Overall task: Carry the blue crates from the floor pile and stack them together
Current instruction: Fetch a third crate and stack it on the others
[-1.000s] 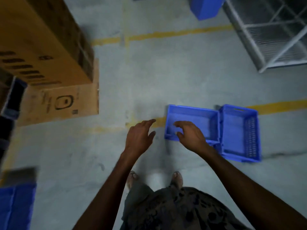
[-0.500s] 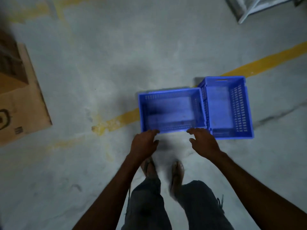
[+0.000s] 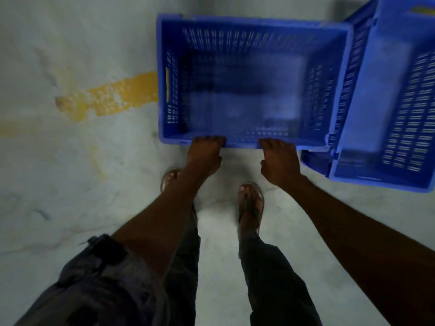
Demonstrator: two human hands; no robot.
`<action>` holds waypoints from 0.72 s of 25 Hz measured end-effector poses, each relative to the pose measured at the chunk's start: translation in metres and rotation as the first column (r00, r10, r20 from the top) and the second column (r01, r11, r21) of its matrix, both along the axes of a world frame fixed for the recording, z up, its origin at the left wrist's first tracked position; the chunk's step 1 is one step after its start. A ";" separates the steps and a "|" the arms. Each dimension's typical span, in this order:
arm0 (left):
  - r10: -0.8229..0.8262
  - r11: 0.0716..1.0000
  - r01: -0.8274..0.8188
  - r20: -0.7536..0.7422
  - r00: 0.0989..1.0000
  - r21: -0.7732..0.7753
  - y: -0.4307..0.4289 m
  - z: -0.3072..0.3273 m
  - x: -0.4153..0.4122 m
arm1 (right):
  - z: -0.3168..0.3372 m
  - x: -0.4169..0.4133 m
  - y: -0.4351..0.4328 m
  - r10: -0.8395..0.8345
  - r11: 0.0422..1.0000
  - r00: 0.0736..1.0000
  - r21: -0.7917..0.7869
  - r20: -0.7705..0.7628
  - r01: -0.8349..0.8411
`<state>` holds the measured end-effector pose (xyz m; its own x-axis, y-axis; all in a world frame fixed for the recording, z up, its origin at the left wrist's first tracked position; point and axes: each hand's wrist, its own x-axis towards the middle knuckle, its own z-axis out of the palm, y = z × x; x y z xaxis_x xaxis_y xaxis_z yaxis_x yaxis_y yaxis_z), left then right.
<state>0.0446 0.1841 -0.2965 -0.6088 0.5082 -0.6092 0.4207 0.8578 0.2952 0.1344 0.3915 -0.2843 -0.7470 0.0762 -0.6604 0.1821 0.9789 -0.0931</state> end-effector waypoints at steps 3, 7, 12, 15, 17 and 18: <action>0.025 0.997 -0.033 -0.124 0.992 -0.063 -0.006 -0.024 -0.001 | -0.026 0.002 0.013 0.090 0.994 0.992 0.076 -0.088 -0.084; -0.030 0.998 0.019 -0.188 0.982 -0.060 -0.015 0.007 -0.023 | 0.002 -0.019 0.027 0.142 0.989 0.975 0.058 -0.171 -0.134; -0.016 0.991 0.055 -0.303 0.953 0.121 -0.011 0.154 -0.107 | 0.143 -0.085 0.060 -0.059 0.993 0.937 -0.121 -0.345 0.018; -0.022 0.985 0.078 -0.331 0.943 0.157 -0.015 0.279 -0.148 | 0.266 -0.126 0.067 -0.170 0.967 0.913 -0.243 -0.371 0.081; -0.028 0.986 0.085 -0.352 0.936 0.146 -0.032 0.367 -0.150 | 0.347 -0.128 0.064 -0.210 0.950 0.896 -0.299 -0.390 0.093; -0.025 0.986 0.085 -0.375 0.927 0.144 -0.047 0.413 -0.145 | 0.388 -0.126 0.060 -0.201 0.948 0.887 -0.312 -0.416 0.069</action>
